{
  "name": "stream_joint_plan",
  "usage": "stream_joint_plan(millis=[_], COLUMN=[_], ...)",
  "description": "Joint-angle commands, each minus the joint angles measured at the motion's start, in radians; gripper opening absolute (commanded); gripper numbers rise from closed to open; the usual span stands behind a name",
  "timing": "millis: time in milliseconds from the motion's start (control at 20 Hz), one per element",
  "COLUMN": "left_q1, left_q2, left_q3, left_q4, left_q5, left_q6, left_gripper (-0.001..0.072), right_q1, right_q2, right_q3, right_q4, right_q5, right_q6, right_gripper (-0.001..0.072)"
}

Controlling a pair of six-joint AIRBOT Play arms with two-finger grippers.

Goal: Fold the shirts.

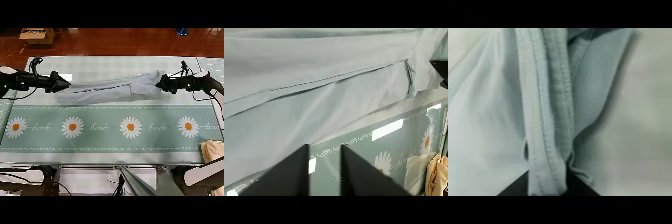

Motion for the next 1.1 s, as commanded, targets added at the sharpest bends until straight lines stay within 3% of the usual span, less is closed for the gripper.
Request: stream_joint_plan(millis=[0,50,350,700,1050], left_q1=[-0.004,-0.007,-0.14,-0.485,-0.749], left_q2=[-0.001,-0.001,-0.001,-0.019,-0.133], left_q3=[0.001,0.001,0.001,0.001,0.001], left_q4=[-0.002,-0.005,-0.15,-0.214,-0.329], left_q5=[-0.015,-0.021,-0.002,0.168,0.21], left_q6=[0.005,0.005,0.005,0.001,-0.014], left_gripper=[0.0074,0.0022,0.0021,0.0021,0.0021], right_q1=[0.022,0.02,0.061,0.256,0.381], right_q2=[0.051,0.085,0.358,0.635,0.768], right_q3=[0.004,0.004,0.004,0.004,0.004], right_q4=[0.02,-0.003,-0.224,-0.501,-0.558], right_q5=[0.004,0.026,0.201,0.249,0.318], right_q6=[-0.055,-0.055,0.023,0.28,0.417], right_gripper=[0.0033,0.0033,0.0033,0.0033,0.0033])
